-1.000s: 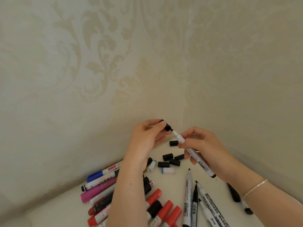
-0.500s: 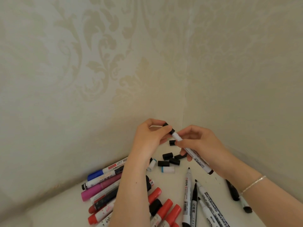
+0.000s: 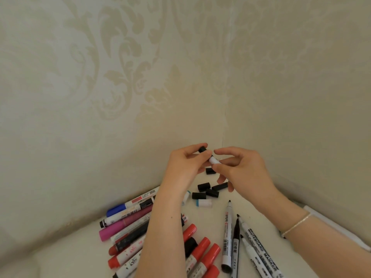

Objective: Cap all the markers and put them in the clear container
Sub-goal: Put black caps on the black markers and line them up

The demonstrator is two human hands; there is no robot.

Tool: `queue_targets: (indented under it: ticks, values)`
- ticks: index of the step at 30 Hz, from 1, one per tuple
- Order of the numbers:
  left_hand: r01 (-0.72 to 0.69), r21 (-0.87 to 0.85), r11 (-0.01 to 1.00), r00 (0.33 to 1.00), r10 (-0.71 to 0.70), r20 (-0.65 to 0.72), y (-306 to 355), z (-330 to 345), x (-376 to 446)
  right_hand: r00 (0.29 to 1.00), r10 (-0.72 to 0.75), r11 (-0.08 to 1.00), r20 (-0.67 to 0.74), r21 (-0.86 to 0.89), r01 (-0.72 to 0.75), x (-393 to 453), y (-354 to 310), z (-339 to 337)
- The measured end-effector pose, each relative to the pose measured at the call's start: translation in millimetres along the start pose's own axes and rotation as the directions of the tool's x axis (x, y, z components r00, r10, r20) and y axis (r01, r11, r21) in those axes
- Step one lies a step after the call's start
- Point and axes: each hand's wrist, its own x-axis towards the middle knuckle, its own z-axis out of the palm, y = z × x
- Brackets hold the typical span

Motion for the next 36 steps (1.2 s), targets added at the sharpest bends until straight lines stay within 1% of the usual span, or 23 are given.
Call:
queue_targets:
  ticks: [4, 6, 8, 9, 10, 11, 13, 14, 15, 16, 18, 20, 21, 22, 24, 25, 27, 30, 32, 33, 34, 35, 36]
  values:
    - [-0.005, 0.062, 0.998, 1.000, 0.003, 0.025, -4.0, 3.5, -0.2, 0.999, 0.011, 1.000, -0.043, -0.013, -0.011, -1.2, 0.4, 1.8]
    - [-0.026, 0.077, 0.997, 0.998, 0.022, 0.051, -2.1, 3.0, -1.0, 0.998, 0.023, 0.998, -0.052, 0.066, -0.020, -3.1, -0.4, 3.4]
    - [-0.083, 0.034, 0.996, 0.994, 0.080, 0.080, 5.3, 3.6, -3.5, 1.000, 0.017, 0.985, -0.008, 0.170, -0.016, -4.7, -3.9, 5.0]
    - [-0.125, 0.011, 0.992, 0.989, 0.124, 0.087, 11.4, 3.8, -5.8, 0.999, -0.002, 0.983, 0.042, 0.185, -0.006, -4.6, -6.7, 5.2]
    - [-0.177, 0.010, 0.984, 0.982, 0.176, 0.075, 18.1, 3.1, -8.6, 0.995, -0.018, 0.985, 0.103, 0.170, 0.000, -2.9, -9.3, 4.4]
    - [-0.229, 0.049, 0.972, 0.973, 0.227, 0.041, 24.2, 0.4, -11.0, 0.987, -0.015, 0.992, 0.161, 0.125, -0.005, 0.4, -11.1, 2.6]
    - [-0.282, 0.220, 0.934, 0.954, 0.298, -0.040, 31.9, -12.0, -14.8, 0.972, 0.030, 0.998, 0.233, -0.057, -0.017, 11.4, -9.3, -3.0]
    - [-0.274, 0.327, 0.904, 0.950, 0.307, -0.052, 33.0, -21.0, -15.8, 0.967, 0.052, 0.984, 0.250, -0.177, -0.007, 17.1, -6.0, -5.8]
    - [-0.245, 0.437, 0.866, 0.957, 0.289, -0.036, 32.8, -30.3, -16.9, 0.962, 0.069, 0.954, 0.264, -0.298, 0.013, 22.2, -0.6, -8.4]
    - [-0.198, 0.538, 0.819, 0.971, 0.238, -0.006, 30.4, -38.6, -17.3, 0.957, 0.082, 0.907, 0.278, -0.418, 0.043, 27.1, 6.1, -10.2]
    - [-0.066, 0.683, 0.727, 0.998, 0.055, 0.038, 18.8, -50.0, -15.3, 0.942, 0.122, 0.779, 0.312, -0.618, 0.104, 34.0, 21.0, -11.9]
    - [0.047, 0.757, 0.652, 0.990, -0.129, 0.050, 4.8, -54.5, -11.1, 0.929, 0.144, 0.681, 0.340, -0.716, 0.157, 38.4, 34.0, -10.1]
    - [0.087, 0.770, 0.632, 0.982, -0.185, 0.041, -1.7, -55.2, -8.5, 0.926, 0.141, 0.650, 0.351, -0.738, 0.181, 39.8, 37.7, -8.5]
    - [0.117, 0.772, 0.625, 0.976, -0.216, 0.027, -7.9, -56.0, -5.6, 0.925, 0.130, 0.625, 0.358, -0.753, 0.203, 41.1, 40.0, -6.6]
    - [0.140, 0.775, 0.616, 0.974, -0.226, 0.004, -19.1, -56.3, 0.4, 0.926, 0.115, 0.589, 0.359, -0.776, 0.227, 45.1, 42.9, -2.1]
    - [0.136, 0.776, 0.615, 0.978, -0.210, -0.005, -24.1, -55.2, 3.4, 0.926, 0.113, 0.579, 0.360, -0.782, 0.232, 46.8, 43.1, 0.0]
    - [0.108, 0.755, 0.647, 0.989, -0.147, -0.015, -32.2, -51.2, 8.2, 0.920, 0.102, 0.568, 0.378, -0.782, 0.258, 49.5, 42.0, 4.6]
    - [0.025, 0.698, 0.715, 1.000, -0.028, -0.008, -38.3, -41.2, 11.8, 0.901, 0.089, 0.601, 0.425, -0.744, 0.292, 50.7, 37.3, 10.7]
    - [-0.031, 0.635, 0.772, 0.999, 0.040, 0.000, -38.4, -32.6, 13.8, 0.903, 0.076, 0.676, 0.422, -0.688, 0.265, 51.1, 33.0, 14.7]
    - [-0.062, 0.594, 0.802, 0.997, 0.079, -0.002, -37.6, -28.0, 14.9, 0.913, 0.071, 0.743, 0.402, -0.632, 0.220, 51.2, 30.1, 16.3]
    - [-0.093, 0.552, 0.829, 0.993, 0.116, -0.008, -37.1, -23.7, 16.4, 0.923, 0.084, 0.841, 0.376, -0.523, 0.137, 51.0, 26.2, 16.8]
    - [-0.118, 0.518, 0.847, 0.990, 0.143, -0.009, -36.7, -20.0, 17.8, 0.922, 0.130, 0.933, 0.366, -0.359, 0.011, 50.0, 21.1, 15.9]
    - [-0.135, 0.499, 0.856, 0.988, 0.155, 0.002, -37.2, -17.1, 18.7, 0.905, 0.190, 0.975, 0.381, -0.183, -0.127, 49.4, 16.6, 14.2]
